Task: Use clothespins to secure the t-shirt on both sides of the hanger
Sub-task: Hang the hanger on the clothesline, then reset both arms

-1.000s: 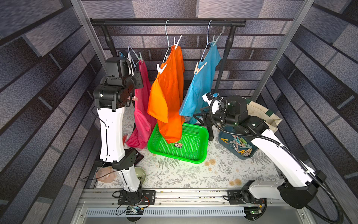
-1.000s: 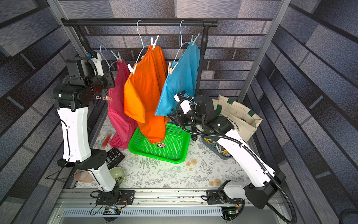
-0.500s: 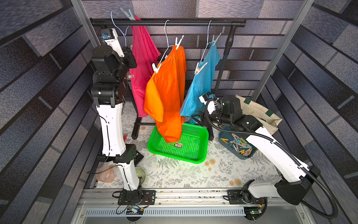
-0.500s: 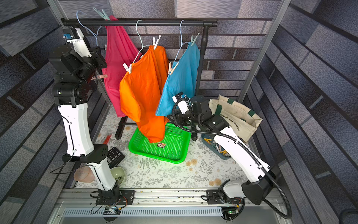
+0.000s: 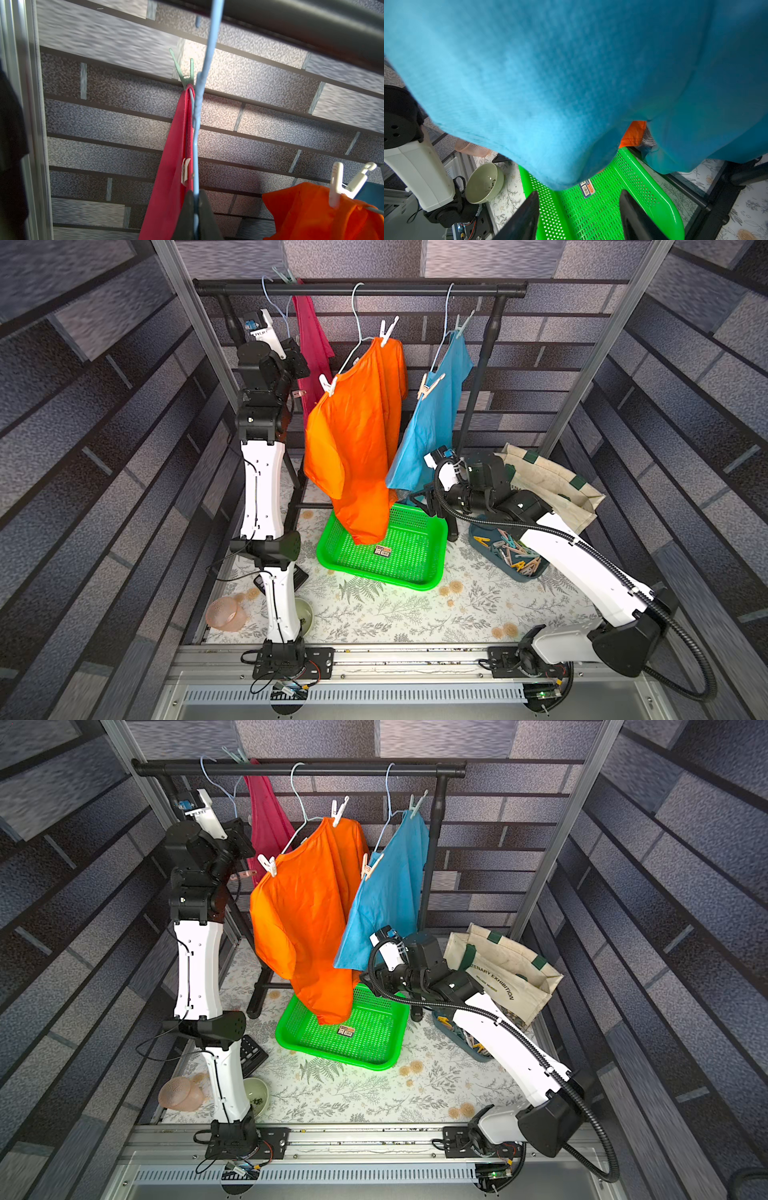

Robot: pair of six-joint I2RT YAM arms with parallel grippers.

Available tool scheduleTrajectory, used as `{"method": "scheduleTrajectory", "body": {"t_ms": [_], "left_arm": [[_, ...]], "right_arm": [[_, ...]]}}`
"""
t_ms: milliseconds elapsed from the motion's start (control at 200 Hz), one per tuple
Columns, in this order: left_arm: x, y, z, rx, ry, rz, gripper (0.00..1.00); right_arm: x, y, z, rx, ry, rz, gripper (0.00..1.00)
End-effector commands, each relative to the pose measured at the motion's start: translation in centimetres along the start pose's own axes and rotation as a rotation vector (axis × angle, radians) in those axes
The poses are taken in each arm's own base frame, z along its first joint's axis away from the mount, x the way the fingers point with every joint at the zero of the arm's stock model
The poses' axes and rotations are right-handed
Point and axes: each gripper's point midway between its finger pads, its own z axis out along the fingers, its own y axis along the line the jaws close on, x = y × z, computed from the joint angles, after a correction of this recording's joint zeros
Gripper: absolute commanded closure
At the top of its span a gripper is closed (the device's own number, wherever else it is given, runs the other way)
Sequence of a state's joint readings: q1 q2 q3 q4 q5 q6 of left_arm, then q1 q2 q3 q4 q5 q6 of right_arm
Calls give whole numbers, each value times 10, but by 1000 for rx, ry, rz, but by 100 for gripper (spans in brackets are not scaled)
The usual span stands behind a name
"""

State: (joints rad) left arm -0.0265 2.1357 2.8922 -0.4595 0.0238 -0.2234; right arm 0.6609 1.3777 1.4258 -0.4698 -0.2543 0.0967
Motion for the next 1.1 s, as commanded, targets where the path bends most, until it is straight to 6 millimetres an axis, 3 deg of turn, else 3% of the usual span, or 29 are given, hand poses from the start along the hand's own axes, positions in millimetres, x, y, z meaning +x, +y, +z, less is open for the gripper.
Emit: {"method": "scheduleTrajectory", "body": {"t_ms": [0,85,150,246,291,306,511,762,842,857,872,972,1092], "left_arm": [[-39,-12,-12,38,-123,-18,95],[-21,-10,-9,27,-54,-6,91],[-13,-8,-10,10,-18,9,78],[-19,-4,-22,-33,-1,31,37],[-25,-1,-30,-70,-3,47,5],[-26,1,-32,-81,0,52,1],[-62,8,-80,-191,-20,96,0],[-79,26,-142,-337,48,147,0],[-78,31,-160,-368,84,170,0],[-77,32,-163,-374,92,174,0],[-77,34,-167,-384,99,179,0],[-75,45,-193,-444,123,195,0],[-45,57,-222,-465,109,187,0]], "right_arm": [[-2,-5,3,15,-17,18,38],[-1,-6,5,14,-12,20,38],[1,-6,7,11,-6,21,38],[3,-5,7,2,1,25,38],[3,-4,7,-1,1,27,38],[2,-4,6,0,-1,26,38],[-7,1,-11,3,-44,12,35],[-14,-11,-49,133,-143,-6,27],[-13,-20,-63,202,-177,-7,14],[-13,-21,-66,216,-184,-7,3],[-13,-23,-69,228,-192,-8,0],[-7,-39,-87,343,-232,-7,0],[8,-66,-106,512,-267,-10,0]]}}
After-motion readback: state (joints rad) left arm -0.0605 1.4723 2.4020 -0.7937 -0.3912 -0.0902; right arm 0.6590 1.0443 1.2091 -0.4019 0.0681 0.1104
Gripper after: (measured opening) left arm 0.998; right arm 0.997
